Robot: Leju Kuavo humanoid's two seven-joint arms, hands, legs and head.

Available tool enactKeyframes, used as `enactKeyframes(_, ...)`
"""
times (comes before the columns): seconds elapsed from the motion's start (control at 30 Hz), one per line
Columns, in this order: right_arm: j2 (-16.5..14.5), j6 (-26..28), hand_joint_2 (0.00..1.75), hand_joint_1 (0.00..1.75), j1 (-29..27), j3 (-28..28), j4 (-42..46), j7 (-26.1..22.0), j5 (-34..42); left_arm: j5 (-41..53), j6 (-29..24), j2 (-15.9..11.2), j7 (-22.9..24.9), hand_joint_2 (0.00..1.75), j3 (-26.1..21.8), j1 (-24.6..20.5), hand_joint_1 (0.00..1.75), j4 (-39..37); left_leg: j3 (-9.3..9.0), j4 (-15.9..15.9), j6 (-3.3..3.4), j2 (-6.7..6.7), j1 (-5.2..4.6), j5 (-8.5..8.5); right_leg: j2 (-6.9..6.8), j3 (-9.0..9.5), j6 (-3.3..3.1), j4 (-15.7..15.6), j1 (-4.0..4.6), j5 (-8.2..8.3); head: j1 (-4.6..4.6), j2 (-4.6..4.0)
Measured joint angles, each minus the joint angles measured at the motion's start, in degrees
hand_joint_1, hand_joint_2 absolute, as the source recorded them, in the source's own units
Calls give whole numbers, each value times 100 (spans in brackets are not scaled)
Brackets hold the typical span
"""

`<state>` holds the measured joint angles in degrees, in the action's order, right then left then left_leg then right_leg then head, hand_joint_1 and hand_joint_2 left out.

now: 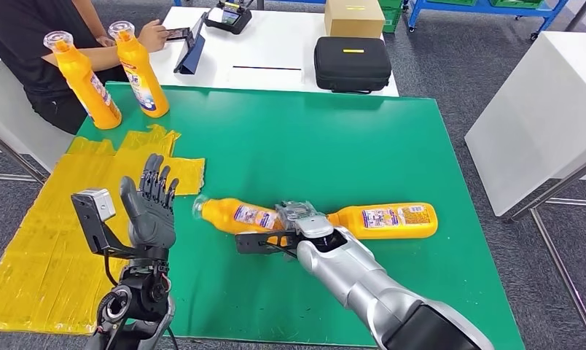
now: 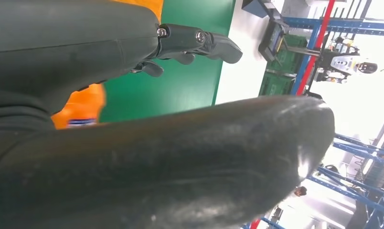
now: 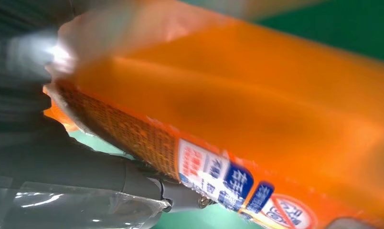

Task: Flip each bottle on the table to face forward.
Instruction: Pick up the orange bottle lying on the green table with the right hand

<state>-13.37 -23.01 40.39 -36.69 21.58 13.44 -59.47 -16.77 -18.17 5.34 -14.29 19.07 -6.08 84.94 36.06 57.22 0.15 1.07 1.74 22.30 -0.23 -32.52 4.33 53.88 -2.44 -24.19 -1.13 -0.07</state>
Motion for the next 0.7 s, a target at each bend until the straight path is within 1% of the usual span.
enactKeyframes(0.07,-8,-142,175,131,20,-84,-38,152,-69,-22,-2,18,-10,0,7,-30,0,-55,-4,0,0,1,0,0,0,1,-1,0,0,0,-1,0)
enactKeyframes(0.1,-12,-183,175,169,29,-120,-55,221,-84,-34,-4,27,-14,0,10,-39,0,-79,-6,0,0,1,0,0,0,2,-1,0,0,0,-1,0)
enactKeyframes(0.13,-15,-208,175,175,38,-146,-68,278,-86,-45,-6,34,-17,0,13,-43,0,-100,-8,0,0,1,0,0,0,3,-1,0,0,0,-1,0)
enactKeyframes(0.23,-18,-193,175,175,50,-192,-91,359,-72,-58,-32,48,-22,0,23,-62,0,-153,-12,0,-1,1,0,-1,0,3,-2,0,0,0,-1,0)
enactKeyframes(0.4,-10,61,175,175,62,-243,-97,368,-63,-63,-73,61,-25,0,32,-77,0,-189,-17,-1,-4,1,0,-3,0,-41,-5,-2,-1,1,0,0)
enactKeyframes(0.5,8,154,175,175,62,-256,-101,366,-70,-62,-89,66,-22,0,34,-77,0,-191,-14,-1,-2,0,0,-12,0,-18,-4,-1,-1,14,0,0)
enactKeyframes(0.7,27,607,175,175,32,-261,-104,365,-17,-1,-147,93,37,0,32,-74,0,-188,-4,0,2,0,0,-25,0,1,-1,1,0,26,0,0)
